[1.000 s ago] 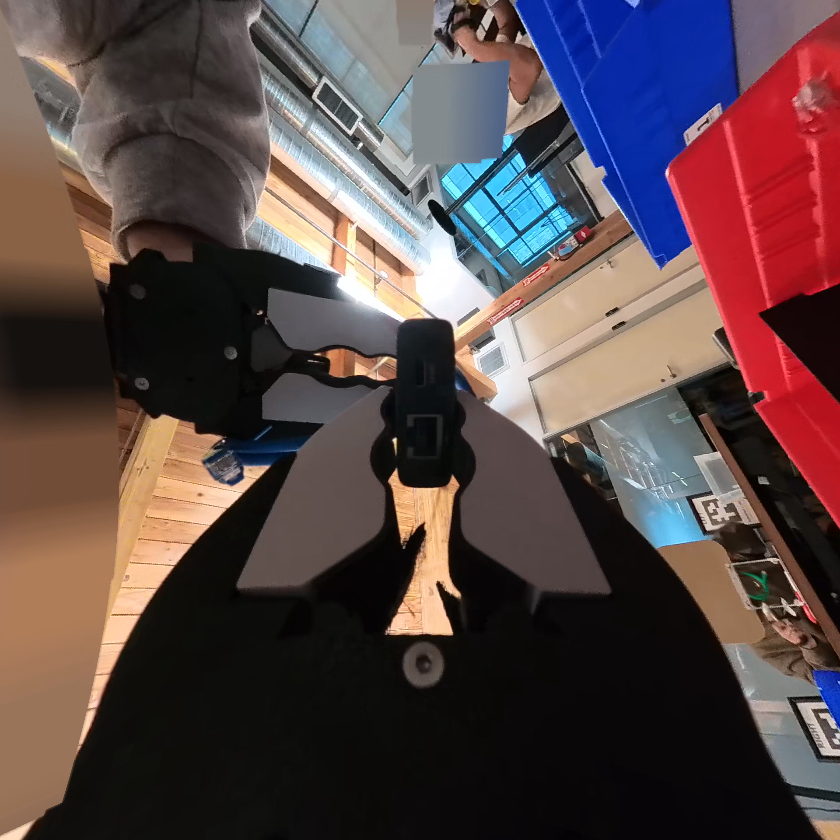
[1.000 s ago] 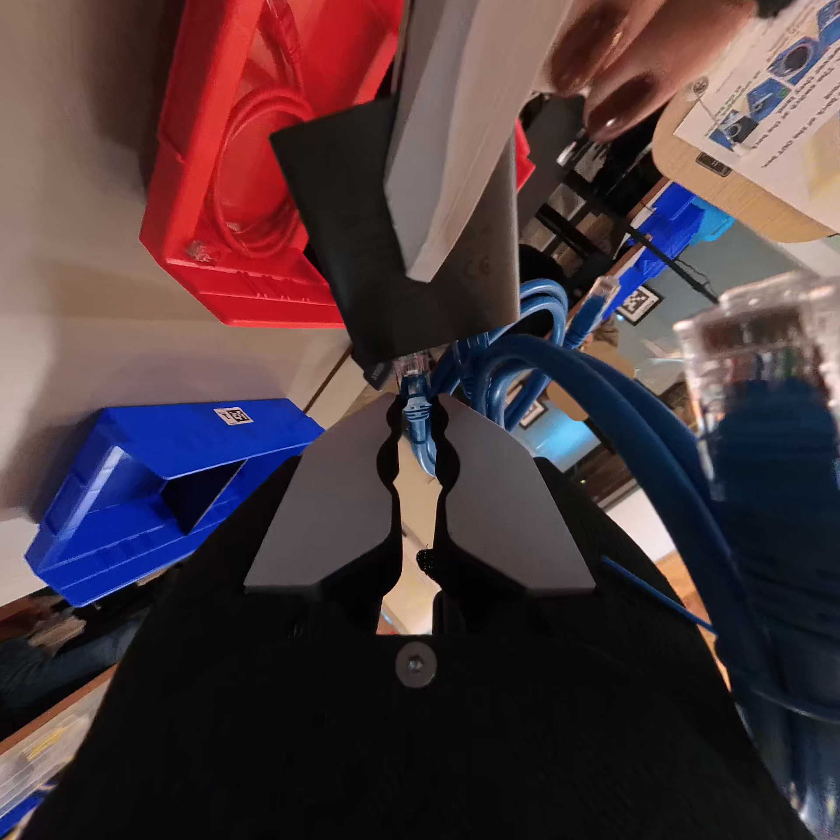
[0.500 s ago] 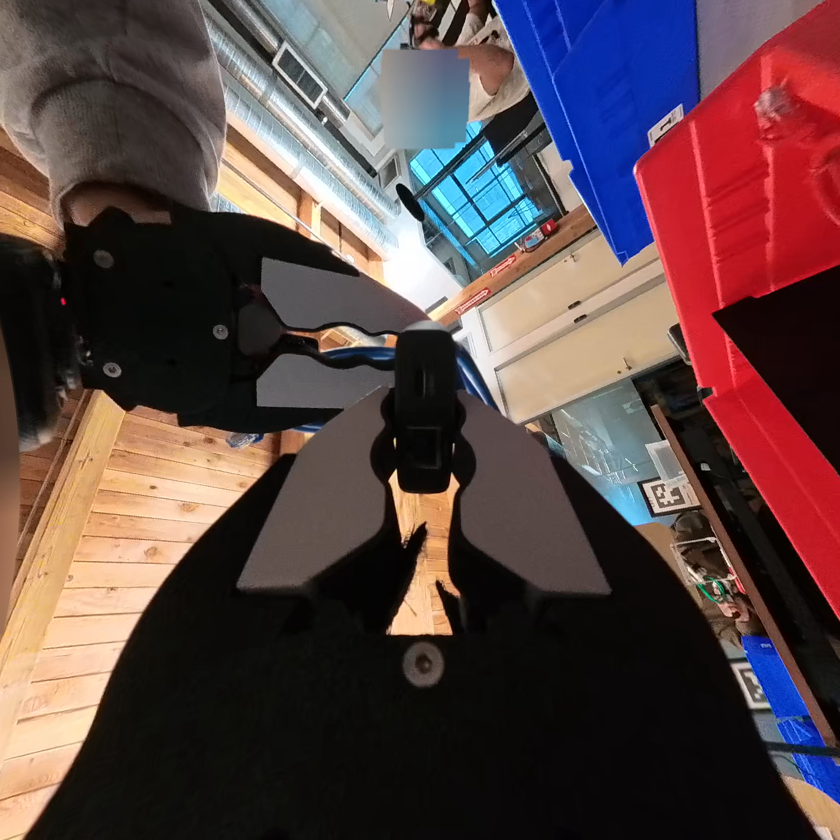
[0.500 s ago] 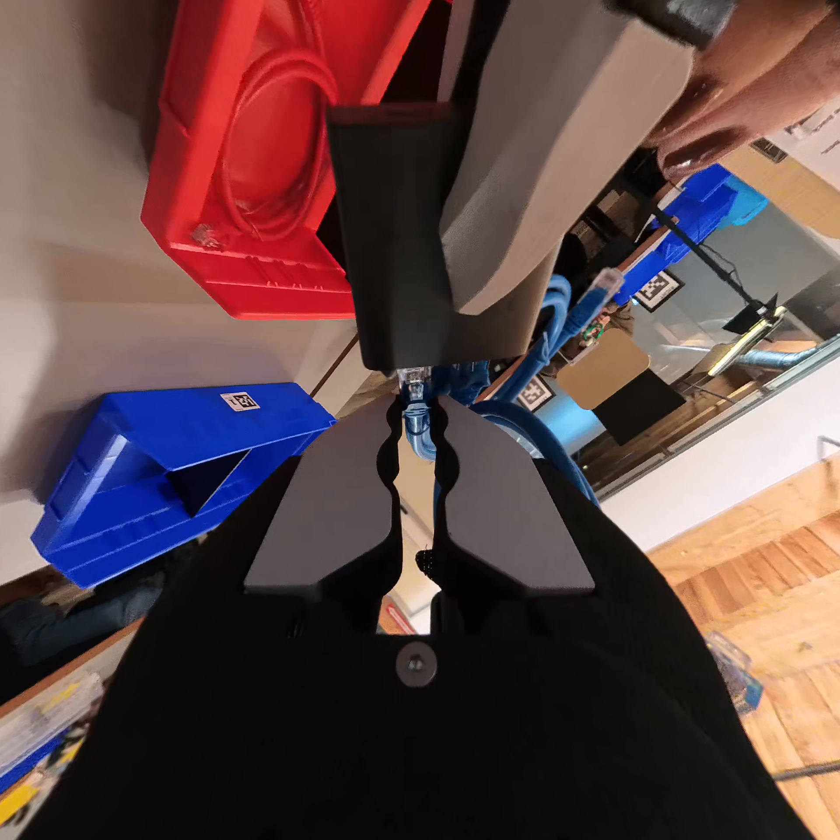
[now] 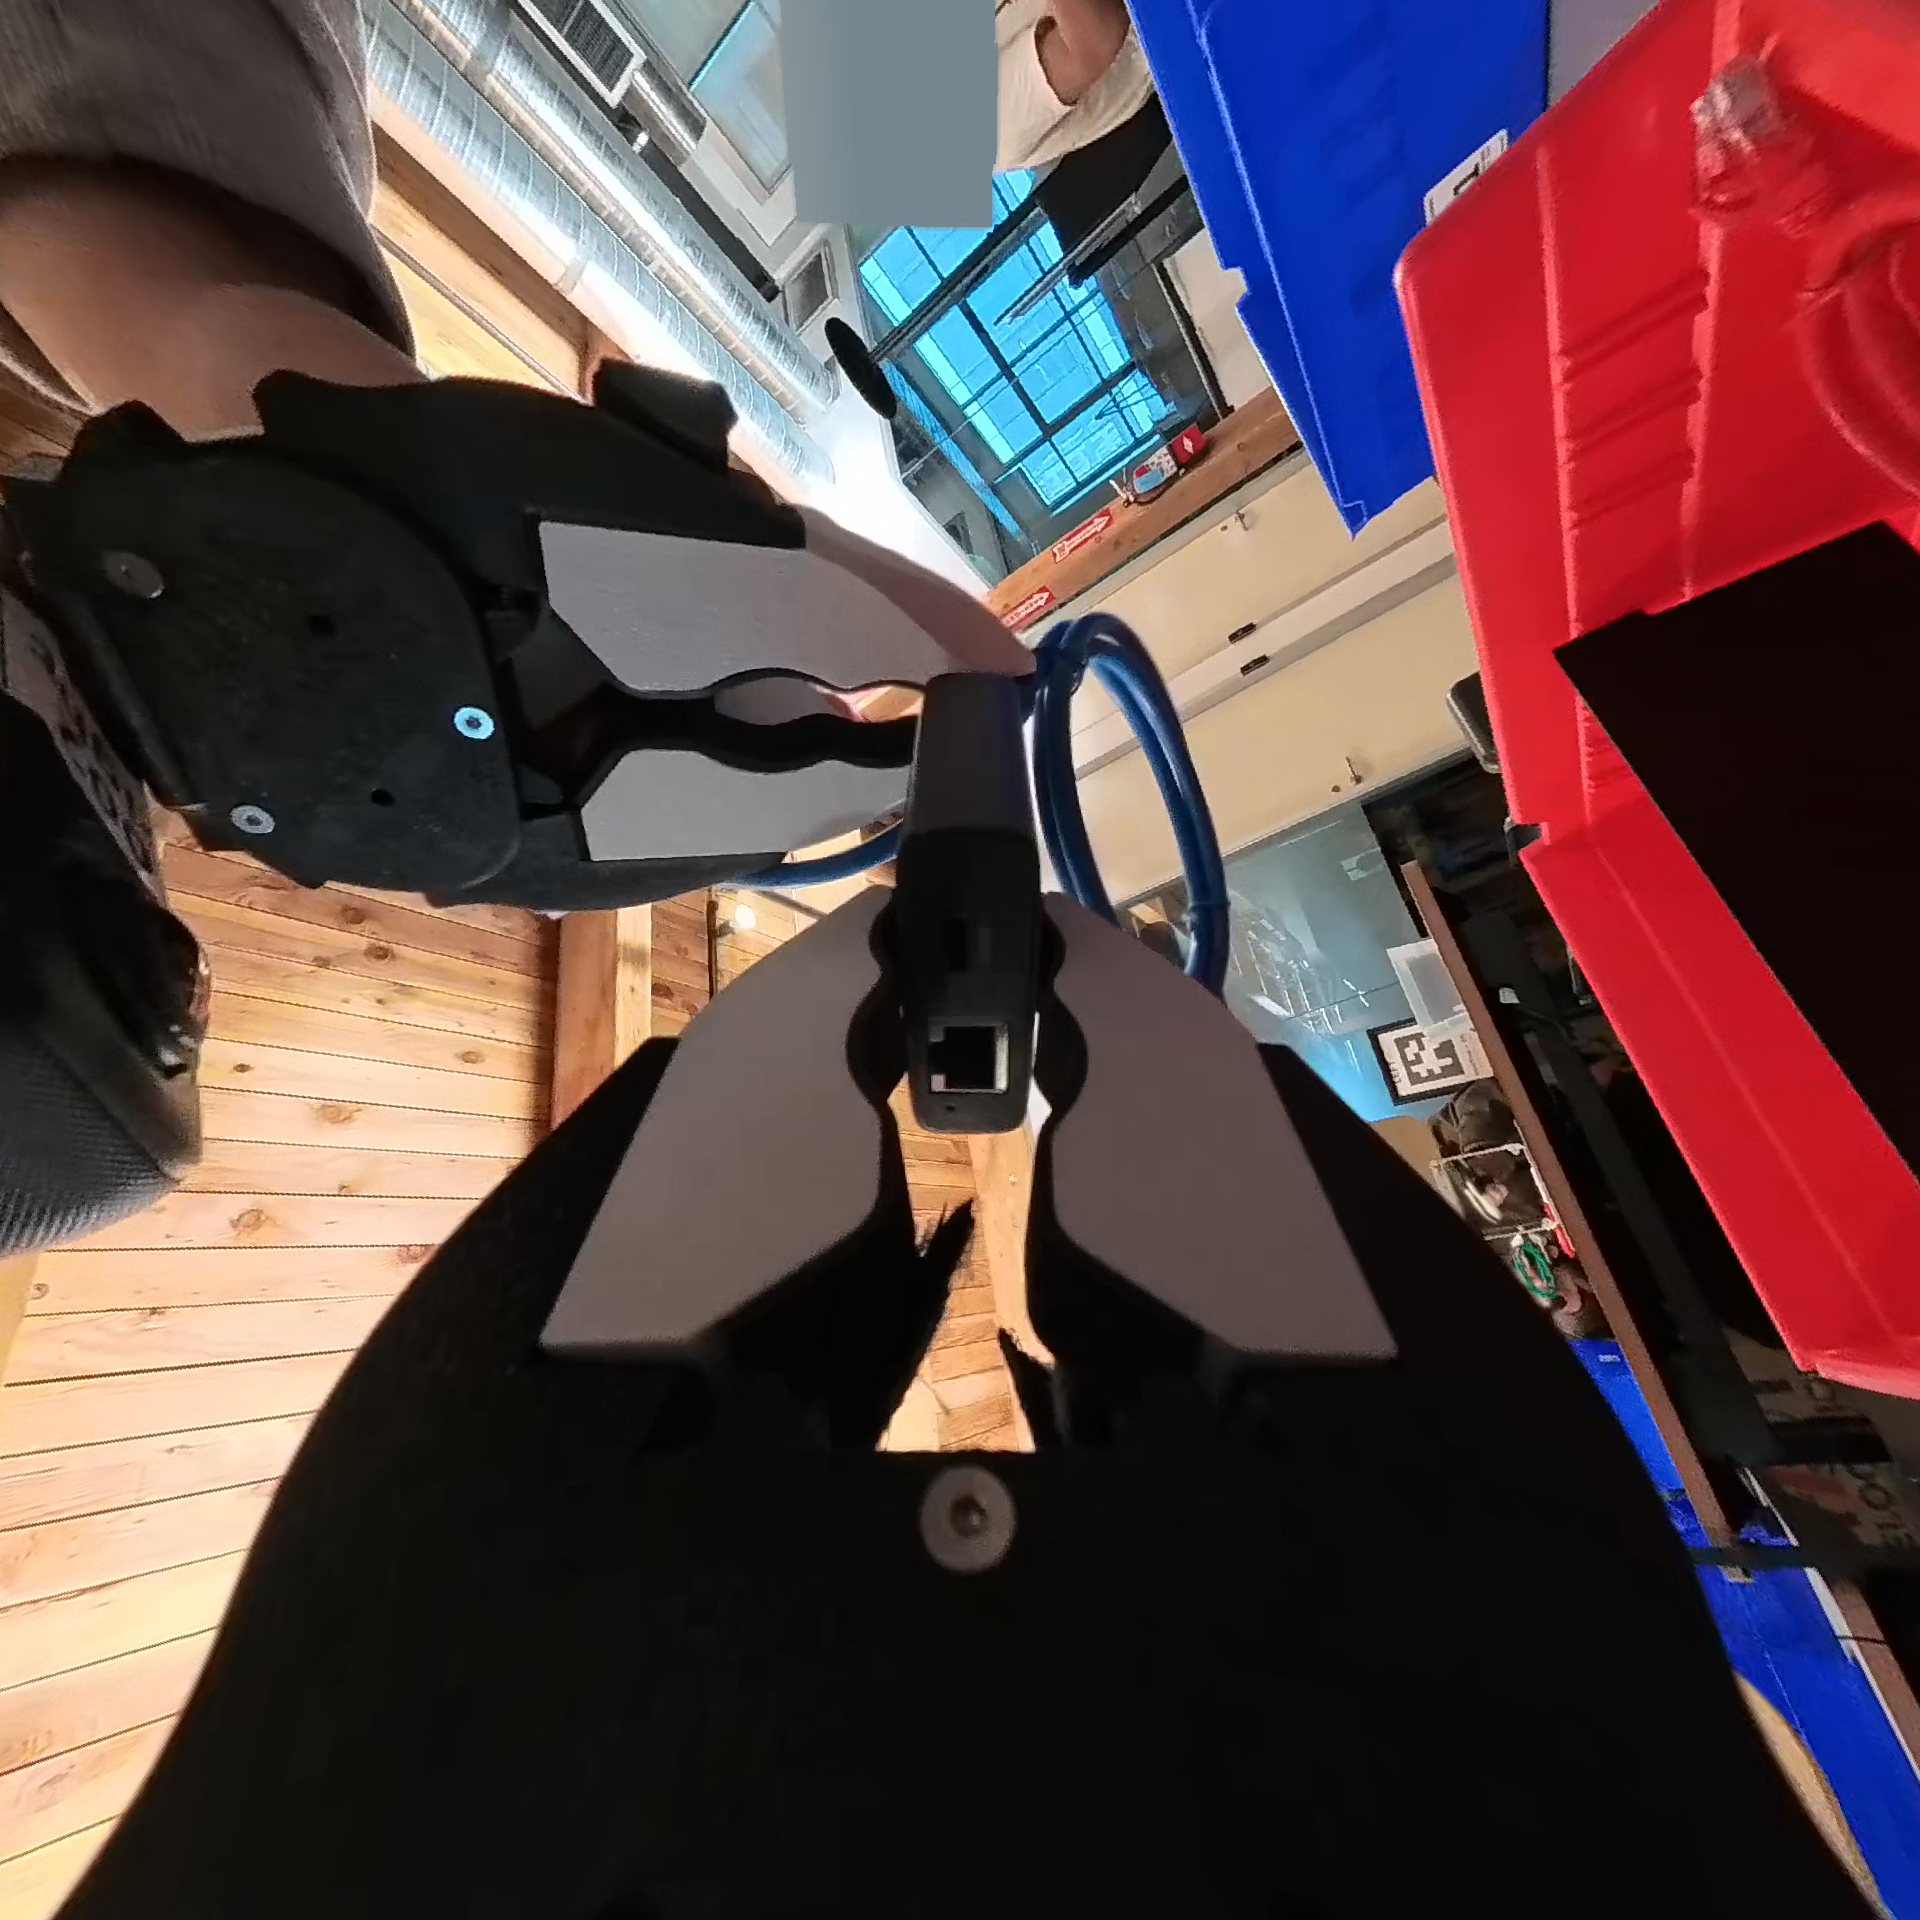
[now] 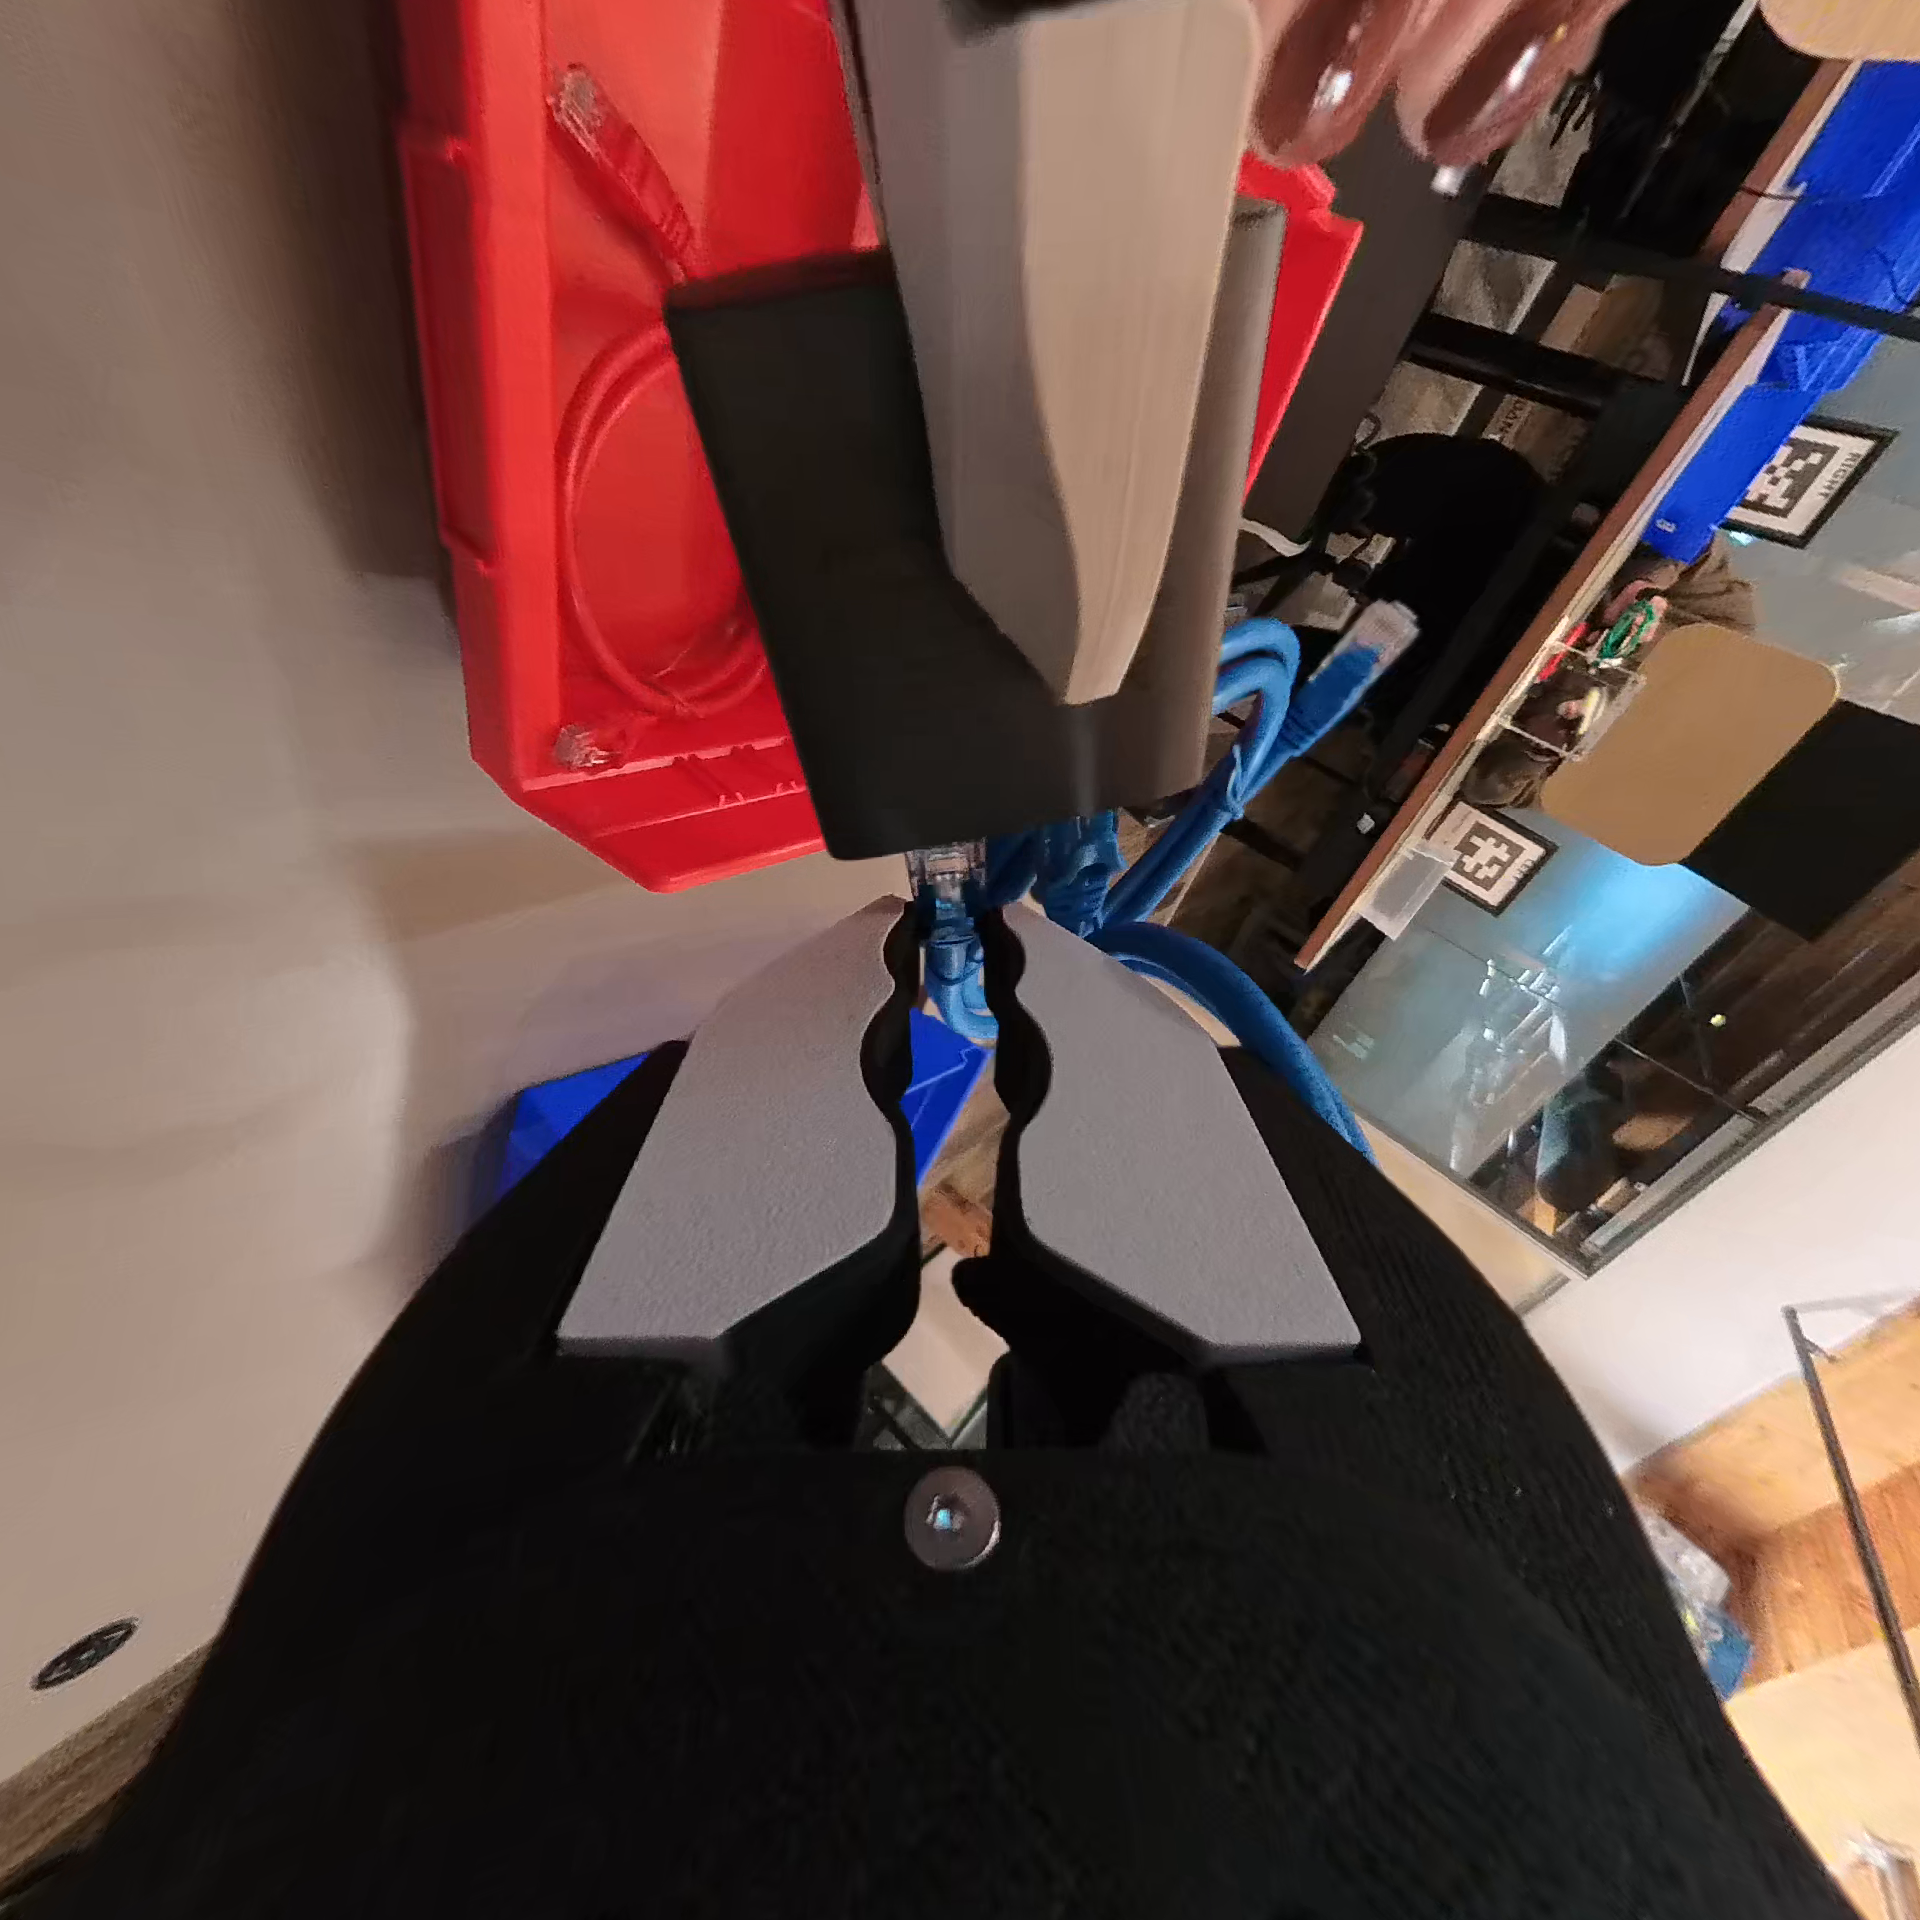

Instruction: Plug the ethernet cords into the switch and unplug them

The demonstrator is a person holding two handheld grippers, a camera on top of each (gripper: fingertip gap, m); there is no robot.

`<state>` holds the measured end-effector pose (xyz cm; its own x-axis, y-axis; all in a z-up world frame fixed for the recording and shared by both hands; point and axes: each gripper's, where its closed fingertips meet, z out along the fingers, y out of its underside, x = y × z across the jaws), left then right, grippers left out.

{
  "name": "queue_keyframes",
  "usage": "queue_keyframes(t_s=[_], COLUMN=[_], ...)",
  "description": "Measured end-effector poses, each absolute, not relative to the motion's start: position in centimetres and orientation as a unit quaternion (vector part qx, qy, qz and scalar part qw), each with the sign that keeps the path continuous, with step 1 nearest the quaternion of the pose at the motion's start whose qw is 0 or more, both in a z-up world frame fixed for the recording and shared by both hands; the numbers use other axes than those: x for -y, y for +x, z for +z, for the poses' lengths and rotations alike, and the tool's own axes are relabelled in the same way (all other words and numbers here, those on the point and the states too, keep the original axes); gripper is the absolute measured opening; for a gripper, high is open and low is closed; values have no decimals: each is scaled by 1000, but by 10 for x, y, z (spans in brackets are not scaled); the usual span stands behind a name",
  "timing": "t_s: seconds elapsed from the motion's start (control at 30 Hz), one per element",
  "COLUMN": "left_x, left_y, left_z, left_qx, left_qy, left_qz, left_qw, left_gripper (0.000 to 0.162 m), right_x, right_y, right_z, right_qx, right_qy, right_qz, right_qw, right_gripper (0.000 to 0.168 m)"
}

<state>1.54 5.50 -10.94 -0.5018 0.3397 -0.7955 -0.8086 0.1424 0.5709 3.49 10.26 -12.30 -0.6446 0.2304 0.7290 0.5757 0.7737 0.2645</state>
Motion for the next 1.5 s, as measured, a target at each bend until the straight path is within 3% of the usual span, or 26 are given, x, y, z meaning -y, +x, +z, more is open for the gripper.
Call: queue_keyframes(t_s=[0.33, 0.63, 1.2, 1.5], left_x=[-67, -67, -70, -72], left_y=[9, 8, 16, -9], left_z=[-116, -100, -131, -129], left_qx=[-598, -530, -613, -627], left_qy=[-222, -261, -257, -261], left_qz=[619, 637, 600, 592], left_qw=[458, 495, 445, 435], left_gripper=[20, 20, 20, 20], right_x=[-108, -111, -110, -104], right_y=[34, 32, 46, 37], right_z=[-132, -117, -143, -141], right_qx=[871, 847, 879, 887], right_qy=[-275, -273, -233, -237], right_qz=[-242, -278, -305, -251], right_qw=[329, 362, 284, 306], right_gripper=[10, 9, 9, 10])
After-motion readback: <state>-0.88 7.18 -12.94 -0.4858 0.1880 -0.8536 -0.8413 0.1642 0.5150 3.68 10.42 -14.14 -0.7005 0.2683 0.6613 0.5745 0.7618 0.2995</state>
